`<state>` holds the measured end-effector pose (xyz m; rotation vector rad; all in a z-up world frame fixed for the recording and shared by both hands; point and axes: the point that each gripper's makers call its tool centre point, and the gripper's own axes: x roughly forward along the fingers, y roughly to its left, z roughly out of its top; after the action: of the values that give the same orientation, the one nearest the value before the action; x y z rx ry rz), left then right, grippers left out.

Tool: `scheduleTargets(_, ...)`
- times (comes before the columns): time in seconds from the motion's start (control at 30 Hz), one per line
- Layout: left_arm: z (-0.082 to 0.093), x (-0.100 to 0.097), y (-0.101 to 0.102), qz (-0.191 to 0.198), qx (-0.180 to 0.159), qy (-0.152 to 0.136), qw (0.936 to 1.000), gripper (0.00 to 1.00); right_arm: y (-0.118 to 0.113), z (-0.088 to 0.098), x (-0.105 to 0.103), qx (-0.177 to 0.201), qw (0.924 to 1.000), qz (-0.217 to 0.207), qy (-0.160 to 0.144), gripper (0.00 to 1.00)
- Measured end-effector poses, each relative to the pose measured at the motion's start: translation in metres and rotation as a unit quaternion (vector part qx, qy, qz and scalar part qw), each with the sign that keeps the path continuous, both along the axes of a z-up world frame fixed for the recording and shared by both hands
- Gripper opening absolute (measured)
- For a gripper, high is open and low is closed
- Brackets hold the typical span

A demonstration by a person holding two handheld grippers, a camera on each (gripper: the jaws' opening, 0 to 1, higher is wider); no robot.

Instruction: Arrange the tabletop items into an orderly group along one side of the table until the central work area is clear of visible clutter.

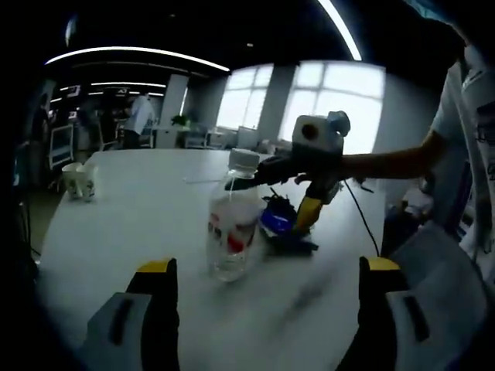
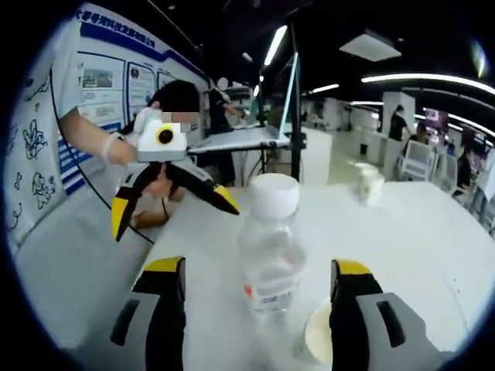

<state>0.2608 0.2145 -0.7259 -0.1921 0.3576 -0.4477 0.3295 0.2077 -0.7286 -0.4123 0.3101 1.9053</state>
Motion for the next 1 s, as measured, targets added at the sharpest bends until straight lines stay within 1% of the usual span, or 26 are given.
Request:
scheduleTargets(0.03,0.000,0.000,0.000,0.001,-0.002,0.000,1.0000,0.94,0.001,0.001,0.001,0.005,1.0000,-0.002,0.009,0.68)
scheduleTargets(0.07,-0.001,0.000,0.001,0.002,-0.003,0.001,1.0000,0.94,0.005,0.007,-0.004,0.021,0.9992,0.003,0.035,0.69)
scheduleTargets(0.1,-0.003,0.000,0.002,0.004,-0.003,0.003,1.0000,0.94,0.005,0.004,0.000,0.011,0.9996,-0.001,0.024,0.67)
scheduleTargets(0.13,-0.004,0.000,0.003,0.005,-0.003,0.005,1.0000,0.94,0.007,0.003,0.001,0.014,0.9998,0.002,0.013,0.66)
scheduleTargets(0.17,-0.004,0.000,0.004,0.006,-0.004,0.005,1.0000,0.94,0.009,0.001,0.000,0.015,0.9998,0.015,-0.005,0.64)
scheduleTargets(0.3,-0.006,0.000,0.007,0.012,-0.008,0.006,0.9999,0.94,0.017,-0.009,0.000,0.006,0.9997,0.022,0.009,0.59)
scheduleTargets(0.37,-0.007,0.001,0.008,0.014,-0.009,0.006,0.9998,0.93,0.018,-0.011,0.000,0.009,0.9996,0.028,-0.001,0.57)
scheduleTargets(0.4,-0.008,0.000,0.008,0.015,-0.010,0.007,0.9998,0.93,0.023,-0.015,0.001,0.008,0.9995,0.029,0.004,0.57)
scheduleTargets(0.53,-0.013,-0.001,0.009,0.018,-0.013,0.012,0.9997,0.93,0.026,-0.021,0.001,0.004,0.9994,0.035,0.000,0.56)
scheduleTargets(0.57,-0.014,-0.001,0.010,0.019,-0.014,0.012,0.9997,0.93,0.027,-0.021,0.001,0.003,0.9993,0.036,-0.001,0.55)
scheduleTargets(0.63,-0.016,-0.001,0.009,0.021,-0.018,0.018,0.9994,0.93,0.028,-0.022,0.000,0.003,0.9992,0.040,0.006,0.54)
scheduleTargets(0.77,-0.020,-0.001,0.010,0.024,-0.023,0.021,0.9992,0.92,0.030,-0.024,0.002,0.002,0.9991,0.042,0.006,0.49)
scheduleTargets(0.8,-0.019,0.000,0.010,0.024,-0.023,0.018,0.9993,0.92,0.030,-0.024,0.002,0.000,0.9991,0.042,0.006,0.48)
scheduleTargets(0.97,-0.024,0.001,0.013,0.026,-0.029,0.022,0.9990,0.92,0.033,-0.025,0.002,0.001,0.9990,0.045,0.004,0.44)
scheduleTargets(1.0,-0.024,0.002,0.013,0.026,-0.029,0.021,0.9990,0.91,0.032,-0.027,0.003,-0.003,0.9989,0.046,-0.001,0.42)
